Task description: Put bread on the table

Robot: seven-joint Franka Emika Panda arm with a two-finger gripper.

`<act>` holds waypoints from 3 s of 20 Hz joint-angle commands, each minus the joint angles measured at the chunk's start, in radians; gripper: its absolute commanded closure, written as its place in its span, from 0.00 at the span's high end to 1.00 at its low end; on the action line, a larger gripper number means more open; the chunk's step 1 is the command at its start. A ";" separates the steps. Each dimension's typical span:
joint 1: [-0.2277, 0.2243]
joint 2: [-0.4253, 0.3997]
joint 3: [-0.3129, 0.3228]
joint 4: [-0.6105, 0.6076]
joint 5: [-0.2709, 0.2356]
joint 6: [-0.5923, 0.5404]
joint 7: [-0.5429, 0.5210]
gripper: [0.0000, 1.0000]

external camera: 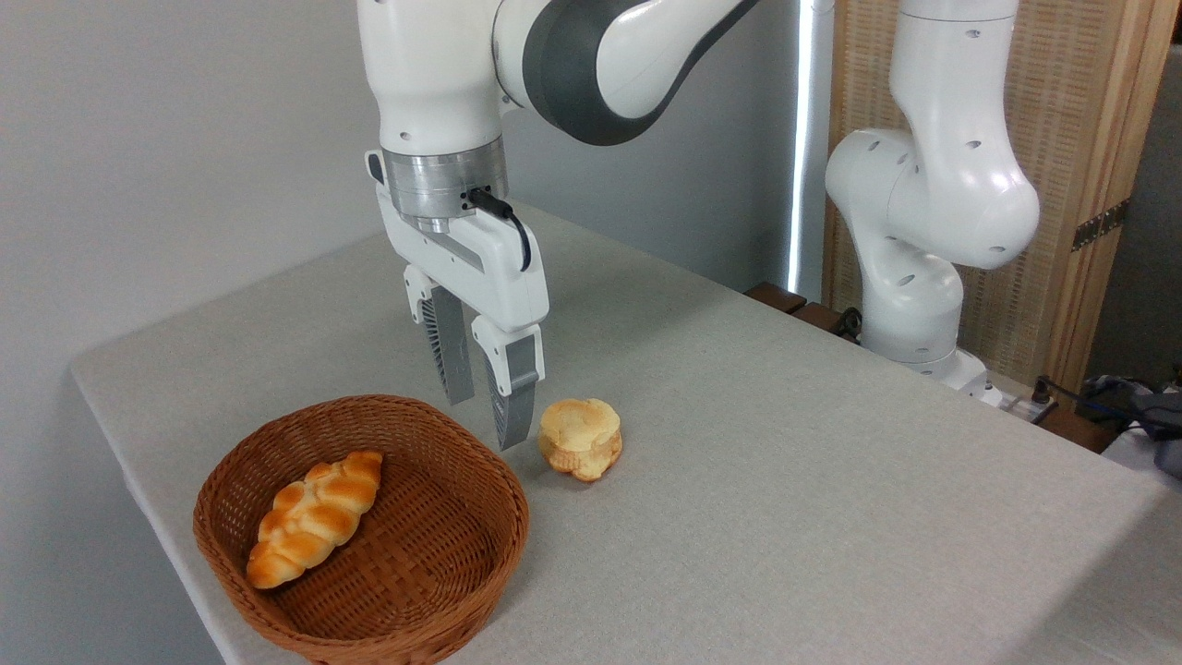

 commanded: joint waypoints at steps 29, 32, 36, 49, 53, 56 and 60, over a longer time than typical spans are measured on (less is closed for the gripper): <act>-0.011 0.031 0.018 0.016 -0.118 0.120 -0.180 1.00; -0.016 0.054 0.015 0.016 -0.121 0.217 -0.210 1.00; -0.017 0.101 0.012 0.014 -0.122 0.383 -0.306 1.00; -0.020 0.271 -0.080 0.016 -0.121 0.614 -0.526 1.00; -0.020 0.294 -0.082 0.016 -0.112 0.647 -0.524 1.00; -0.020 0.299 -0.080 0.016 -0.110 0.647 -0.526 1.00; -0.022 0.299 -0.080 0.016 -0.105 0.645 -0.517 0.80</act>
